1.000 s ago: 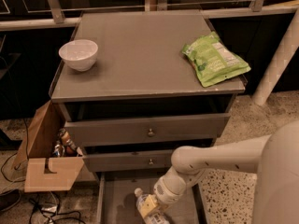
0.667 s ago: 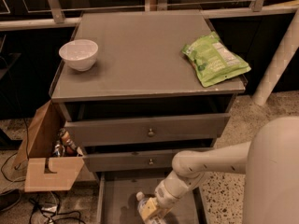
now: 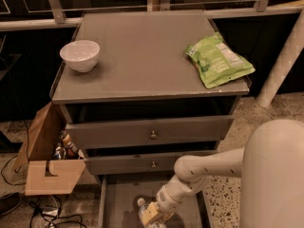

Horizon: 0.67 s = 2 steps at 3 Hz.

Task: Place blue plastic bottle into bottom drawer

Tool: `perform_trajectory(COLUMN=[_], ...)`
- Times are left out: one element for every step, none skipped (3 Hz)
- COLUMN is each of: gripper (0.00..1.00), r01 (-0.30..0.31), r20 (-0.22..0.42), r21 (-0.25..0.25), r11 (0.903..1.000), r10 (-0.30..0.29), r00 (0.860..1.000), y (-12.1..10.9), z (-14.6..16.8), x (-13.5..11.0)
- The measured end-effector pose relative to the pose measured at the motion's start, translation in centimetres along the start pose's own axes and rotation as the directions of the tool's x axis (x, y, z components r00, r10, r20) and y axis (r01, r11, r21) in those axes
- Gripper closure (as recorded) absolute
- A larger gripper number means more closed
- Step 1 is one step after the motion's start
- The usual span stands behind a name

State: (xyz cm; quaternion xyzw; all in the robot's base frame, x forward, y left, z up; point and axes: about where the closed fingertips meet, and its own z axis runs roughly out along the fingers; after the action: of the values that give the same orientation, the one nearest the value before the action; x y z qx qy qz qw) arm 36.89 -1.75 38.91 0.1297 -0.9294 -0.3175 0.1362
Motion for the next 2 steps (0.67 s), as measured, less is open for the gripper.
perform_trajectory(gripper=[1.0, 1.0], r01=[-0.039, -0.07], r20=[0.02, 0.047], r21=[-0.032, -0.04], r11=[0.9987, 0.9967], r10=[0.039, 0.072], r00=[0.999, 0.996], y=[-2.1, -4.3], z=[1.2, 2.0], x=[-1.7, -2.9])
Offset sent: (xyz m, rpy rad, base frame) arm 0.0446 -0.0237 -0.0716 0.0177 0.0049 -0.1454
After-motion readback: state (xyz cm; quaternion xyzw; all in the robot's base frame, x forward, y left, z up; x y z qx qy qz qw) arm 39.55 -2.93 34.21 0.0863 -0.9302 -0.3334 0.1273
